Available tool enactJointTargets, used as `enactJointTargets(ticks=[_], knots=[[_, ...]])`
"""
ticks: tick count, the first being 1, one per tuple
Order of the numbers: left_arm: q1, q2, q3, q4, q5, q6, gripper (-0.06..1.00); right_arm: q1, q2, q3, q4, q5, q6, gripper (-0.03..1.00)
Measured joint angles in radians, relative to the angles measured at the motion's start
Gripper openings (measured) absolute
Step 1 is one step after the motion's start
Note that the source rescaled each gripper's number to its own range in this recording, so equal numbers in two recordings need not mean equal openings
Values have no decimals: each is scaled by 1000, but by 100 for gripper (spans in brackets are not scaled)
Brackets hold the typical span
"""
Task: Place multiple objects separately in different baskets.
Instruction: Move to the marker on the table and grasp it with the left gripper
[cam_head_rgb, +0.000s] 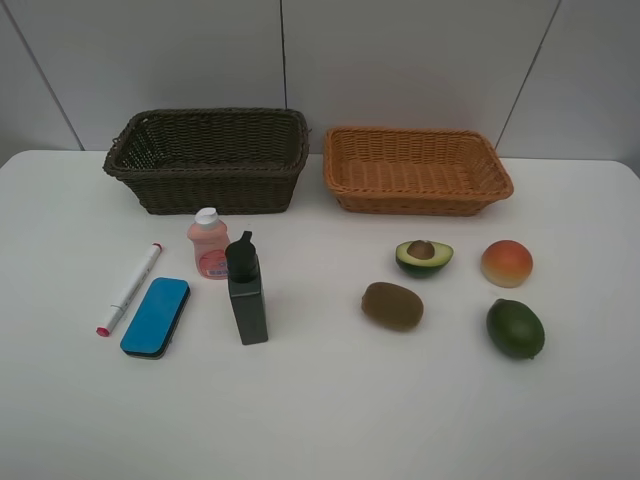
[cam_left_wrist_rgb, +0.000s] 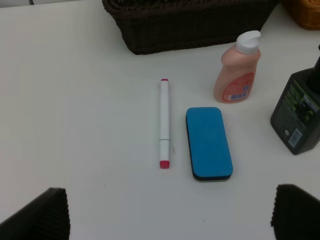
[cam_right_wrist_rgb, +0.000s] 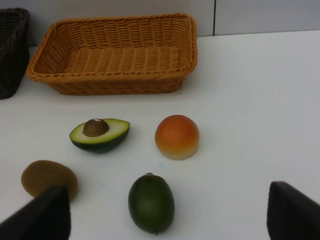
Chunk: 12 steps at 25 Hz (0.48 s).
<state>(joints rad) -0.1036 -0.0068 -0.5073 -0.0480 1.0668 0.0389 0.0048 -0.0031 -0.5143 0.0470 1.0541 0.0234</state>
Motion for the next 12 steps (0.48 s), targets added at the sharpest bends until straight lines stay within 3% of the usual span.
enactJointTargets(ticks=[12], knots=[[0,0,0,0,0,0,100,0,0,0,0,0,0,100]])
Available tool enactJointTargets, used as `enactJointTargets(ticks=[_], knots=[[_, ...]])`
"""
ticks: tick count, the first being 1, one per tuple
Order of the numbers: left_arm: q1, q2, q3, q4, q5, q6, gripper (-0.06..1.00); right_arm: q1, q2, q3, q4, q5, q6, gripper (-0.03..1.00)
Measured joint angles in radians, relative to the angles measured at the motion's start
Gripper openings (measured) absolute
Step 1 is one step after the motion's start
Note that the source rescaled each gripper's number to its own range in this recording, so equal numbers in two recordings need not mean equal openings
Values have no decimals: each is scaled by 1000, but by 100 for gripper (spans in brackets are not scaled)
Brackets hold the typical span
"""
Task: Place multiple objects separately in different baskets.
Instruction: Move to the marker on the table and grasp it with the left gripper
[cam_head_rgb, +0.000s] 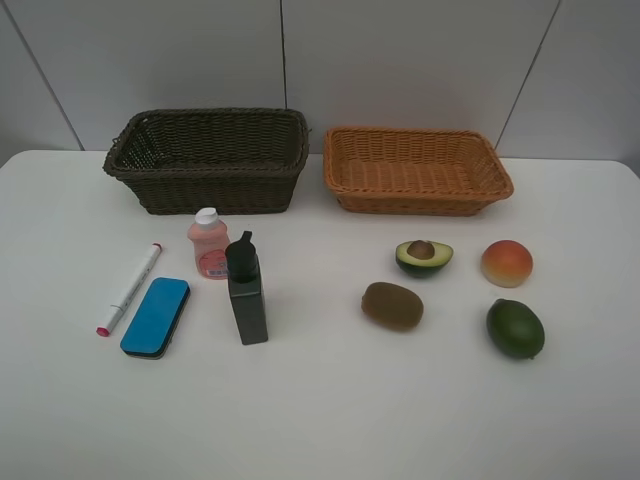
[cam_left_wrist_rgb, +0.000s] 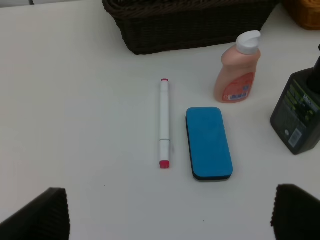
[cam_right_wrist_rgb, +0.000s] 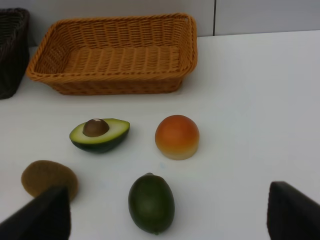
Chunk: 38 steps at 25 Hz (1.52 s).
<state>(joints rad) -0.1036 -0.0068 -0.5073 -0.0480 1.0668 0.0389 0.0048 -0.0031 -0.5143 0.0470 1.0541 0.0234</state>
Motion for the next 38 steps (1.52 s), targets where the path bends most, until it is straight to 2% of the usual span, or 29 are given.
enactJointTargets(ticks=[32,35,38], knots=[[0,0,0,-2,-1,-19,100,0,0,0,0,0,0,100],[0,49,0,0,-2,-45,100,0,0,0,0,0,0,100],[0,182,0,0,-3,-53,100,0,0,0,0,0,0,100]])
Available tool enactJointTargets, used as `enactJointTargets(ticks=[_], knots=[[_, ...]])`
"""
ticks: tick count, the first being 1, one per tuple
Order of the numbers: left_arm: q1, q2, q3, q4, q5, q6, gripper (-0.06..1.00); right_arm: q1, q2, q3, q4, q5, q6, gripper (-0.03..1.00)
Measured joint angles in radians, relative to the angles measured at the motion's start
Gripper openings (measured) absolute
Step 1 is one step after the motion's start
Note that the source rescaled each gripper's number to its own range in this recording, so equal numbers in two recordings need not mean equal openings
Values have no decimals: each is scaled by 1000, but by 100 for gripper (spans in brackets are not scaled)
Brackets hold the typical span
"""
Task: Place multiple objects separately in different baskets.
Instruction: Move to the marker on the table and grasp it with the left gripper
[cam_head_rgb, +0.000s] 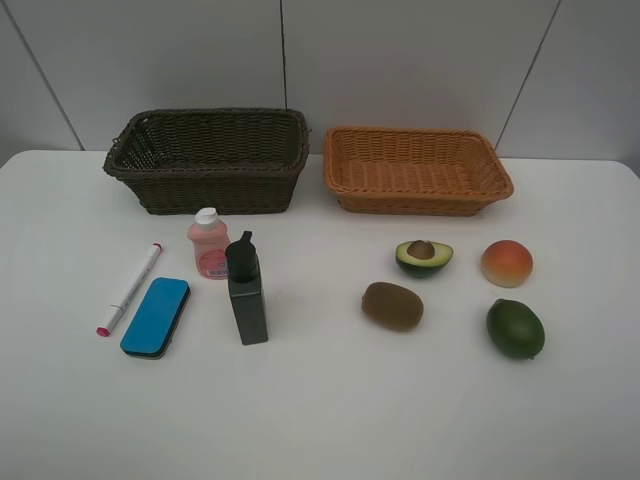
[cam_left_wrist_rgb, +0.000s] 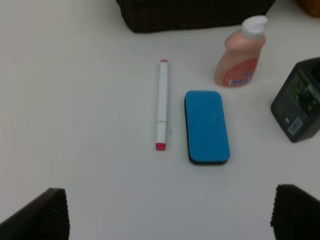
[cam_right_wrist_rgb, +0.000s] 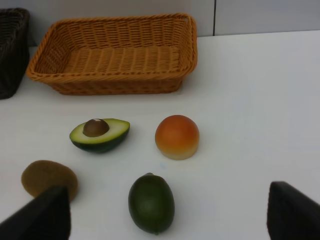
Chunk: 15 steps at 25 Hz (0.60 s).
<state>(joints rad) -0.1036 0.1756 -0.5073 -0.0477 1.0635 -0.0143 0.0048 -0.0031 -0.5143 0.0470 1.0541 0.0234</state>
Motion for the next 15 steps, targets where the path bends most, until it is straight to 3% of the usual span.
enactJointTargets(ticks=[7,15], knots=[[0,468,-44,26,-43,-2,100,0,0,0,0,0,0,100],[0,969,-213,65,-149,-3,100,0,0,0,0,0,0,100]])
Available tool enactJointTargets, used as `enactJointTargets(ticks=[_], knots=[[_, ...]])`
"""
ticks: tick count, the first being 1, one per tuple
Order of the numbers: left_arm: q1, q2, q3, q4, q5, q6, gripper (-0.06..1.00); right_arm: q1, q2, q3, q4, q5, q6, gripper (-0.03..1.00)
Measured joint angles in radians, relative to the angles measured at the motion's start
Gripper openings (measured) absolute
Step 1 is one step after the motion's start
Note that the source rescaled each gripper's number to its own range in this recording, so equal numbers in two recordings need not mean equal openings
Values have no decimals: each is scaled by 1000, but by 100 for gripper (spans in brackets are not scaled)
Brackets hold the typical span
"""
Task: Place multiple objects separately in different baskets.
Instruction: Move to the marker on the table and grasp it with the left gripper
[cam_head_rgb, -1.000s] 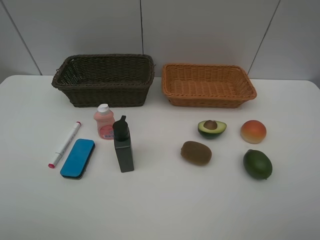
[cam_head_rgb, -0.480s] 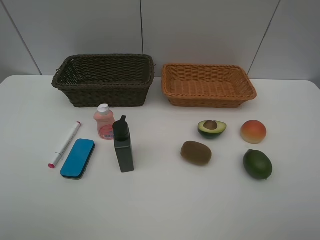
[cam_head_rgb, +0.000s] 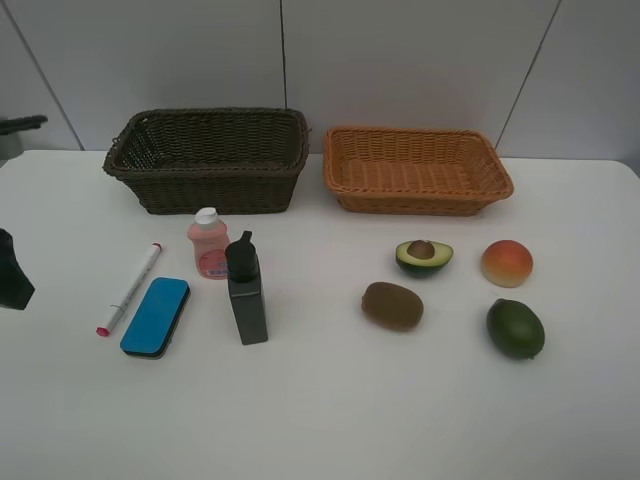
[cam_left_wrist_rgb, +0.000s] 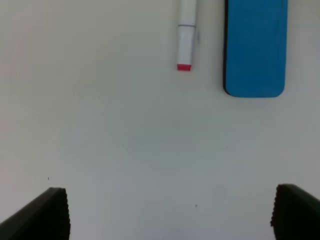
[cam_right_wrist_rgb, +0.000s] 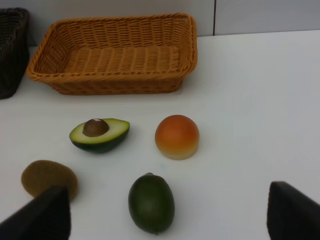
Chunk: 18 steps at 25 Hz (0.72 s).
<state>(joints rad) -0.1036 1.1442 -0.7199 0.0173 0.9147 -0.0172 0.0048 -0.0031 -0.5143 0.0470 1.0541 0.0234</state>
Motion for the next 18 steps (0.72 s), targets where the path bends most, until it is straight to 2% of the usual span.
enactJointTargets(ticks=[9,18], knots=[[0,383,-176,32,-178,-12,100,0,0,0,0,0,0,100],[0,634,-214,2,-349,-25,100,0,0,0,0,0,0,100]])
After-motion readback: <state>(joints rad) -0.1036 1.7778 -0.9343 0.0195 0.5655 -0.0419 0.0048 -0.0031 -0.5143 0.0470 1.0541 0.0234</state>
